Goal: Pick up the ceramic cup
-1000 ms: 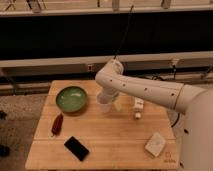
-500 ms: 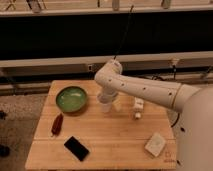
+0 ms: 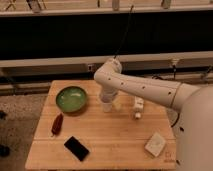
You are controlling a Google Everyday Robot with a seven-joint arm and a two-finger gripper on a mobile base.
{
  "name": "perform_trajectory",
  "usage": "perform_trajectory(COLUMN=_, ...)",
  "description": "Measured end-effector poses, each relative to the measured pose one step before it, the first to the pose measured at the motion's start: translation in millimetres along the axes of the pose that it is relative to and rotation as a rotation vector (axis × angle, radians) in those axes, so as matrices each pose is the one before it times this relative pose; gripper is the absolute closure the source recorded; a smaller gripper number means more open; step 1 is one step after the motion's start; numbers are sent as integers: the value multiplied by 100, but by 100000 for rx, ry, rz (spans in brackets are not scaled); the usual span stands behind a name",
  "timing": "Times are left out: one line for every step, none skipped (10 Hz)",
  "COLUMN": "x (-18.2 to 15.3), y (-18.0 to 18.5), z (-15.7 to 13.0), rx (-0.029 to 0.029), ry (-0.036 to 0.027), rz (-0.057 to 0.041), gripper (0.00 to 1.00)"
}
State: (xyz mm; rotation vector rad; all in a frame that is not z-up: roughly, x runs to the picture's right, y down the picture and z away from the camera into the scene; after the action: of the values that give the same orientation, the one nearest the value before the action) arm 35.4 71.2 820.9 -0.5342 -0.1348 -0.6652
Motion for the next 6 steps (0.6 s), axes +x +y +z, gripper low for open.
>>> perform_trajectory(x=-51, y=25, z=650, rx=-131, ry=12, rz=-117, gripper=20)
perform_trajectory(x=-28, y=-35, z=242, rx=120, ry=-14, rz=-5, gripper=20)
perform_trajectory(x=-57, y=-208, z=188, rx=196, ry=-80, rz=-58, gripper=20)
perform_trajectory(x=-39, y=-201, z=-40, rx=140, ry=-191, rz=-244, gripper=20)
perform_trajectory(x=-40, y=-56, z=0, rx=-13, ry=-104, rz=-211, gripper=20)
perform_trajectory(x=14, y=-14, z=-33, rx=-54, ry=191, rz=-138, gripper=22)
